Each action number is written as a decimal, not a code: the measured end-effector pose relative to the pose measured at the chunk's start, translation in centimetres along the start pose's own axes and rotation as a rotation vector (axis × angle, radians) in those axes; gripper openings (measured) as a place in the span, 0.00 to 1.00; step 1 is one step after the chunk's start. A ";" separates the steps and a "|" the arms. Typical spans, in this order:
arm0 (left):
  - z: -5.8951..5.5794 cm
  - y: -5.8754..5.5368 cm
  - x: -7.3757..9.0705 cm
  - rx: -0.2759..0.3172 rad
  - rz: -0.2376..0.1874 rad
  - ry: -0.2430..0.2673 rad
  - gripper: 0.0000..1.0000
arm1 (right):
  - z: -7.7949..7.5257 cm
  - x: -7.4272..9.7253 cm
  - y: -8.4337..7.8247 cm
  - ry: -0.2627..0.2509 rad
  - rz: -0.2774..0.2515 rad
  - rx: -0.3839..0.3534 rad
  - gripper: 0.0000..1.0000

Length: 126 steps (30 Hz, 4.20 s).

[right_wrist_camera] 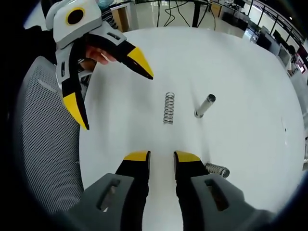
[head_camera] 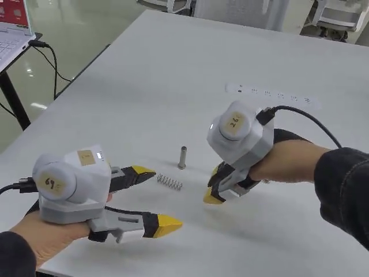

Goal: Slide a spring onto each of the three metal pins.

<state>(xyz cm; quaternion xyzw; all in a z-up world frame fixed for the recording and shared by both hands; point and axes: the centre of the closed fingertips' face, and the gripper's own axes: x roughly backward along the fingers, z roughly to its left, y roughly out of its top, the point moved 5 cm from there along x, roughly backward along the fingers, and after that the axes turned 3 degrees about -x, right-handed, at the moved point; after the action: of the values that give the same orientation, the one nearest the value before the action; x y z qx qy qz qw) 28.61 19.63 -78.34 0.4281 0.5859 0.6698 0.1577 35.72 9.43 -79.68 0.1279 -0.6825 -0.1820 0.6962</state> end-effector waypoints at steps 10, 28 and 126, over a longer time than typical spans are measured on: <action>0.2 -0.2 0.2 0.005 0.001 0.006 0.64 | -0.2 -1.2 2.0 -0.022 -0.051 -0.004 0.21; 0.5 -0.5 0.8 0.013 0.010 0.015 0.63 | -0.5 -3.3 3.3 -0.031 -0.111 -0.088 0.21; -4.0 1.9 -1.8 -0.202 0.003 -0.241 0.09 | 6.4 5.7 -0.5 0.188 -0.031 0.182 0.12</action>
<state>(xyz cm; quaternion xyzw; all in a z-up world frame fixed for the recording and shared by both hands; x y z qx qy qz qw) 27.20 15.26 -77.06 0.4880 0.4919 0.6694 0.2681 29.35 6.99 -74.54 0.2176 -0.6258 -0.1173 0.7397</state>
